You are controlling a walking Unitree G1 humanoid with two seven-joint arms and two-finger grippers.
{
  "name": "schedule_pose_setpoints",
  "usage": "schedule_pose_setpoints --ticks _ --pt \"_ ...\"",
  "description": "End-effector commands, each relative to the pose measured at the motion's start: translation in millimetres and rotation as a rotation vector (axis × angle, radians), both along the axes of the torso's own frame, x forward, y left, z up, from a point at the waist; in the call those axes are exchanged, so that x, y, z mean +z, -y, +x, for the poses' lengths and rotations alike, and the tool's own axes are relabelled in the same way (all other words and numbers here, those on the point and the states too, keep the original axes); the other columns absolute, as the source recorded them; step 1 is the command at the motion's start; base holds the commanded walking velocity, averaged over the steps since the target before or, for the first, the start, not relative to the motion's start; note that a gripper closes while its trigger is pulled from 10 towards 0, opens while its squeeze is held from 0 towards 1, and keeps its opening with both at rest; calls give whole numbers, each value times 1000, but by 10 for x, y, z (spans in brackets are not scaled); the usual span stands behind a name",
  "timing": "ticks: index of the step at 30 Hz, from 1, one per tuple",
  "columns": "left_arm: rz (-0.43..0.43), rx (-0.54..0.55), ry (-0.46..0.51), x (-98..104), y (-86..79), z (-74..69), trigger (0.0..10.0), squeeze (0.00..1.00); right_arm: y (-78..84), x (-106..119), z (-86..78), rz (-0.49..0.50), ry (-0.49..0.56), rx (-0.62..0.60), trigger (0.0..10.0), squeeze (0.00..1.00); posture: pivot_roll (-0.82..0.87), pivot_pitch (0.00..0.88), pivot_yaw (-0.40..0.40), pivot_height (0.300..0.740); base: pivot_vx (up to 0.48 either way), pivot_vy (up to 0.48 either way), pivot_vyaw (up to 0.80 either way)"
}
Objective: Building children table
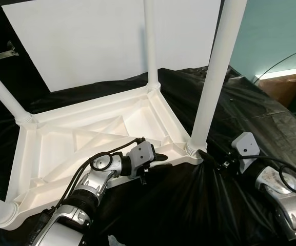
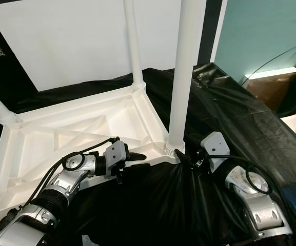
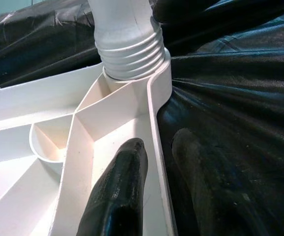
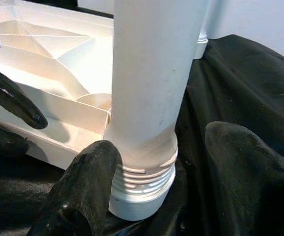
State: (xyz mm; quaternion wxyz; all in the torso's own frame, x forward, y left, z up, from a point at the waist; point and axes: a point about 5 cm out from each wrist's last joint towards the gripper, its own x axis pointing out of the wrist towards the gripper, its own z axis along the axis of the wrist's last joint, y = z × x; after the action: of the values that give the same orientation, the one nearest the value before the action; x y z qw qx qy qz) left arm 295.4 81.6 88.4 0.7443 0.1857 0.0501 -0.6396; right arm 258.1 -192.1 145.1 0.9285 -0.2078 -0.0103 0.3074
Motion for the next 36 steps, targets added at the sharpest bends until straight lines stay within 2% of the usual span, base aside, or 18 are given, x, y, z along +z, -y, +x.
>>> schedule_pose_setpoints --ticks 1,9,11,16,19,20,28,36 --pt "140 19 -186 -454 -167 -228 10000 0 17 -21 8 2 -19 5 10000 0 -95 16 25 740 0 0 0" --pt "141 18 -189 -456 -182 -245 10000 0 10 0 184 1 -27 37 10000 0 -87 18 34 740 0 0 0" --pt "141 18 -189 -456 -182 -245 10000 0 10 0 184 1 -27 37 10000 0 -87 18 34 740 0 0 0" --pt "143 7 -187 -454 -158 -247 10000 0 -28 -32 412 -13 -50 72 10000 0 -71 14 36 740 0 0 0" --pt "142 7 -186 -451 -157 -248 10000 0 -39 -34 453 -18 -60 88 10000 0 -67 13 35 740 0 0 0" --pt "142 12 -186 -449 -172 -252 10000 0 -50 -52 519 -31 -78 104 10000 0 -53 10 31 740 0 0 0" --pt "143 22 -187 -453 -212 -266 10000 0 -72 -61 601 -36 -92 116 10000 0 -37 7 27 740 0 0 0" --pt "143 35 -184 -457 -231 -271 10000 0 -106 -39 687 -27 -58 91 10000 0 -23 0 23 740 0 0 0"
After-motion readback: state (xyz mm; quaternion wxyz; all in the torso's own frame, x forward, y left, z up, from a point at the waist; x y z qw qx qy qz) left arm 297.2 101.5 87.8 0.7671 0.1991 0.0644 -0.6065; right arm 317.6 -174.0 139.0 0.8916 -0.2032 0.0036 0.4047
